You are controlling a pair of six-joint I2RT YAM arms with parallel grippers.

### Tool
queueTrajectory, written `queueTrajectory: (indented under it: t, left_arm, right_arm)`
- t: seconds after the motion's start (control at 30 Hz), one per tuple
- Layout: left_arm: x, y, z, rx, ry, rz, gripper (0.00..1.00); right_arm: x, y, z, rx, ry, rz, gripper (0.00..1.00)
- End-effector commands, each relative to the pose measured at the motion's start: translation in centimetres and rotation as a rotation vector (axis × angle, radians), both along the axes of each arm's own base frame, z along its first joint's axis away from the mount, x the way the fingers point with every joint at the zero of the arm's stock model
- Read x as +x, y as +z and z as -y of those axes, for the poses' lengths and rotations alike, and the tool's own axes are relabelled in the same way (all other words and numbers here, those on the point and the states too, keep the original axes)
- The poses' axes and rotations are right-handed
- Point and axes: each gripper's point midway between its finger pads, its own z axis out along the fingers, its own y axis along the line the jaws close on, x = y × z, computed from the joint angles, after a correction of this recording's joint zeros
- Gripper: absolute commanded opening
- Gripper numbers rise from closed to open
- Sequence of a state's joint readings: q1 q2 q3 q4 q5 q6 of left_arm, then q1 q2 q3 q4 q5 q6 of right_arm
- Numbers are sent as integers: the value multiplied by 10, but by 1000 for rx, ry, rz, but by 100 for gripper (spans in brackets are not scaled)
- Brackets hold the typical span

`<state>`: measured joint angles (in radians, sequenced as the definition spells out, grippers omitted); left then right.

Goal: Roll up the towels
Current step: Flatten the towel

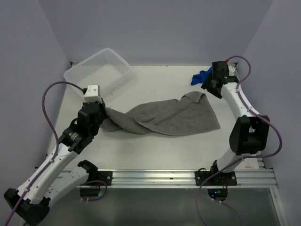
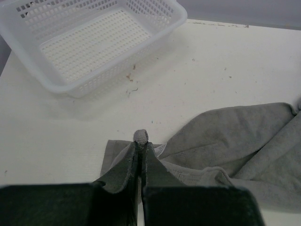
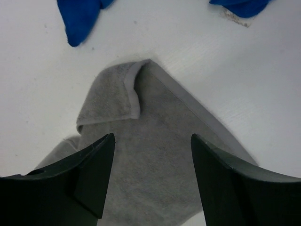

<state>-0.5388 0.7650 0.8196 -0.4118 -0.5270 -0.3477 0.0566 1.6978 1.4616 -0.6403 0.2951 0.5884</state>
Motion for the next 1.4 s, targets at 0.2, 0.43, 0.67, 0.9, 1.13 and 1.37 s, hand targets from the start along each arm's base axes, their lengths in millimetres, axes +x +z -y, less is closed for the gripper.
queueTrajectory:
  t: [0.2, 0.43, 0.67, 0.9, 1.13, 1.37]
  left_arm:
    - [3, -8, -3, 22, 16, -6, 0]
    - [2, -8, -2, 16, 3, -7, 0]
    - [0, -6, -2, 11, 2, 2, 0]
    - [0, -7, -3, 16, 5, 0, 0]
    - [0, -5, -6, 14, 18, 8, 0]
    - [2, -9, -5, 18, 21, -7, 0]
  right_arm:
    - [-103, -49, 30, 128, -88, -77, 61]
    - [-147, -101, 43, 129, -153, -173, 59]
    - [-139, -118, 53, 155, -199, -189, 56]
    - [-133, -132, 59, 137, -209, -231, 52]
    - [-145, -149, 59, 126, -208, -296, 43]
    - [-142, -132, 59, 126, -209, -251, 17]
